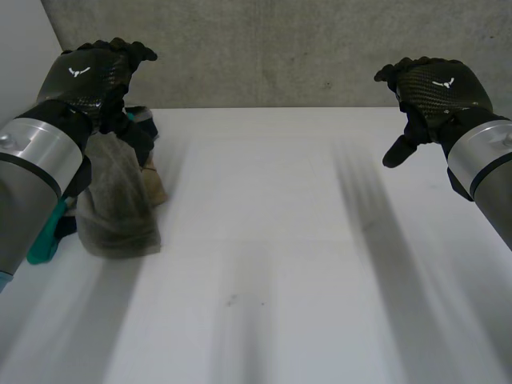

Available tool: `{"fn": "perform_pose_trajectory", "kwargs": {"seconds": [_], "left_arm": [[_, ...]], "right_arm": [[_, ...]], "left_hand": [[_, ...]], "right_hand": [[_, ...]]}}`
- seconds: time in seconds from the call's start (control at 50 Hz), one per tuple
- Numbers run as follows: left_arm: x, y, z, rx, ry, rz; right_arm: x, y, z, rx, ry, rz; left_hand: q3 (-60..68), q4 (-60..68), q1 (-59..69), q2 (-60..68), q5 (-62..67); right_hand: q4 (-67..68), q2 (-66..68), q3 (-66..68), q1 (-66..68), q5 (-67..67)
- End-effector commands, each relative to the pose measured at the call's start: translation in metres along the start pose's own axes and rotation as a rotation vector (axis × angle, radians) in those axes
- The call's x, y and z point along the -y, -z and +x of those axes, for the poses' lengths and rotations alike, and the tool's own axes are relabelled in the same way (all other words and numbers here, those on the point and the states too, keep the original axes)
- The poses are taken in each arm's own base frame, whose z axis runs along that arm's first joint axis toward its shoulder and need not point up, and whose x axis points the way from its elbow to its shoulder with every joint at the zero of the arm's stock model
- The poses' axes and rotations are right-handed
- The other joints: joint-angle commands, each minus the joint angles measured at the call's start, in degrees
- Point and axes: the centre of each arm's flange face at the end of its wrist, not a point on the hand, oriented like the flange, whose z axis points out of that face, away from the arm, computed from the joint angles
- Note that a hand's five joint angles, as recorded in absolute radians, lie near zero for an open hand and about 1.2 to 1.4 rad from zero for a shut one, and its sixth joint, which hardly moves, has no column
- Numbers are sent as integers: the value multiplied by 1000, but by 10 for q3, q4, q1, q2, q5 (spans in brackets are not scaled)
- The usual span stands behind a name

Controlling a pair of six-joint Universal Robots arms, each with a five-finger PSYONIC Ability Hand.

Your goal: Fold the laundry.

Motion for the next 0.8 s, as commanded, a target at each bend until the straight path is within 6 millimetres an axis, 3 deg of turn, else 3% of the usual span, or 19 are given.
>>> {"fn": "perform_pose_trajectory", "kwargs": {"seconds": [0.02, 0.28, 0.44, 0.46, 0.56, 0.6, 0.68, 0.8], "left_arm": [[-4, 0, -8, 22, -26, -20], [-15, -13, -16, 40, -232, -14], [-66, -67, -45, 118, -487, 11], [-81, -75, -51, 127, -556, -7], [-114, -98, -69, 158, -749, -47], [-132, -106, -78, 160, -802, -85], [-149, -111, -82, 154, -840, -112], [-154, -119, -85, 163, -839, -112]], "right_arm": [[-6, 3, -2, 7, 4, -28], [-13, 3, -6, 18, 5, -51], [-18, 4, -7, 25, 17, -65], [-18, 5, -7, 26, 22, -68], [-22, 6, -9, 32, 34, -77], [-23, 7, -9, 33, 39, -81], [-25, 8, -10, 37, 38, -88], [-27, 8, -11, 40, 39, -92]], "left_hand": [[-36, -36, -31, -37, -35], [-34, -35, -29, -36, -33], [-24, -25, -19, -25, -23], [-19, -20, -14, -20, -18], [24, 24, 30, 23, 26], [76, 76, 81, 75, 77], [165, 165, 170, 164, 167], [451, 451, 456, 450, 452]], "right_hand": [[-57, -55, -57, -17, -47], [-57, -55, -57, -17, -47], [-57, -55, -57, -17, -47], [-57, -55, -57, -17, -47], [-57, -55, -57, -17, -47], [-57, -55, -57, -17, -47], [-57, -55, -57, -17, -47], [-57, -55, -57, -17, -47]]}}
